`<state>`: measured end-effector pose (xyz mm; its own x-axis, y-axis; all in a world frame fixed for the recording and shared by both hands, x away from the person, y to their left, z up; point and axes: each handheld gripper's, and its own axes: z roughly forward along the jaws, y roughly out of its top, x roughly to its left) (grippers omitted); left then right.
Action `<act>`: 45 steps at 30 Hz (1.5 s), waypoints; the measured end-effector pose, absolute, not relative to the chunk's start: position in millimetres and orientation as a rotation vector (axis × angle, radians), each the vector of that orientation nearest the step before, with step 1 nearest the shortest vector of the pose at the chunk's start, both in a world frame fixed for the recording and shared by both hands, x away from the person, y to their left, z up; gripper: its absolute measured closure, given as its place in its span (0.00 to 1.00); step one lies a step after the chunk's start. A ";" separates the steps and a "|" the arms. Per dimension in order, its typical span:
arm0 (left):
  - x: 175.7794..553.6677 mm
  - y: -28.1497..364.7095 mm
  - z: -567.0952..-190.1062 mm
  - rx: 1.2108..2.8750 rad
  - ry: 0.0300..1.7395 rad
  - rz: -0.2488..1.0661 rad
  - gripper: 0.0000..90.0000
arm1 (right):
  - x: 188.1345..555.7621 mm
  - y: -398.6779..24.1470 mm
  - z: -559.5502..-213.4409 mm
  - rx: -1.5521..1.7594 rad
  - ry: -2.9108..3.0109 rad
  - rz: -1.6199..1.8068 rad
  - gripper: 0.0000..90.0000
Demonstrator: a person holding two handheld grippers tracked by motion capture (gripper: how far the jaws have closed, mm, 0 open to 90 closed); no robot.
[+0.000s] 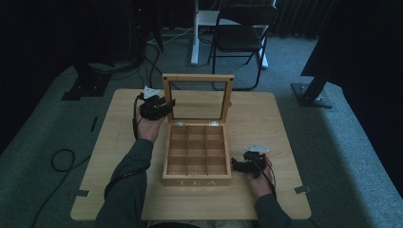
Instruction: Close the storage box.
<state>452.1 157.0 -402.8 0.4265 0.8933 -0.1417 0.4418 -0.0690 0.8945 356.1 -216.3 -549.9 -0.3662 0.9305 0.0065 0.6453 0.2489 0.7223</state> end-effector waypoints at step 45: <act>400.2 168.2 -393.5 1.681 1.101 0.541 0.63 | 356.3 -216.3 -549.9 1.434 2.101 0.904 0.14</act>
